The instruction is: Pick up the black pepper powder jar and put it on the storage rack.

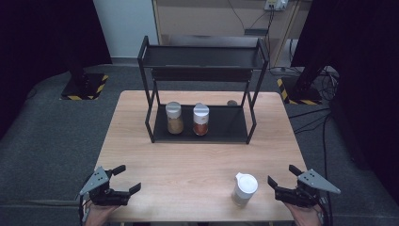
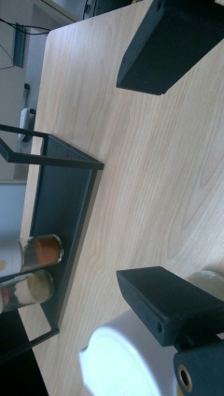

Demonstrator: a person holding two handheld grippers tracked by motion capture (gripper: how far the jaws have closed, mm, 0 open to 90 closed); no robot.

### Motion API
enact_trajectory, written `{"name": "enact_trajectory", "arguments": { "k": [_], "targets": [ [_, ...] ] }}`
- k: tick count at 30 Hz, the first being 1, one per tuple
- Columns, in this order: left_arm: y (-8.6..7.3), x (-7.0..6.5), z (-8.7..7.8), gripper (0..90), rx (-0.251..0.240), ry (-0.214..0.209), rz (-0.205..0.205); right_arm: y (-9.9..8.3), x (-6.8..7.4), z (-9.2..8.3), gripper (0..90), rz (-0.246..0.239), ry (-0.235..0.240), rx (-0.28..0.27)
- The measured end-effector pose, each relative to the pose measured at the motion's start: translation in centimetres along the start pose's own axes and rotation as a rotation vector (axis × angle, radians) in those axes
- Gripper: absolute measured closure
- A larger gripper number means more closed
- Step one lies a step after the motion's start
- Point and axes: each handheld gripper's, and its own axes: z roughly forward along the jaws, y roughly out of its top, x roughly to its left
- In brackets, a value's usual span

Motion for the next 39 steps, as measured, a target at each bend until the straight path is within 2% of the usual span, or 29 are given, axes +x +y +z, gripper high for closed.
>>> {"name": "enact_trajectory", "arguments": {
  "k": [6, 15, 22, 39],
  "targets": [
    [0.0, 0.0, 0.0, 2.5, 0.003, 0.002, 0.001, 1.0, 0.1, -0.8, 7.5, 0.005, 0.007, -0.023],
    [0.0, -0.1, 0.0, 2.5, 0.004, 0.005, 0.0, 3.0, -0.4, -1.7, 7.1, 0.015, 0.067, -0.026],
    [0.0, -0.1, 0.0, 2.5, 0.004, 0.006, 0.001, 4.2, -0.3, -2.3, 6.6, 0.018, 0.116, -0.042],
    [0.0, 0.0, 0.0, 2.5, 0.004, 0.004, 0.001, 5.7, 2.0, -1.3, 6.1, -0.042, 0.216, -0.025]
  ]
}}
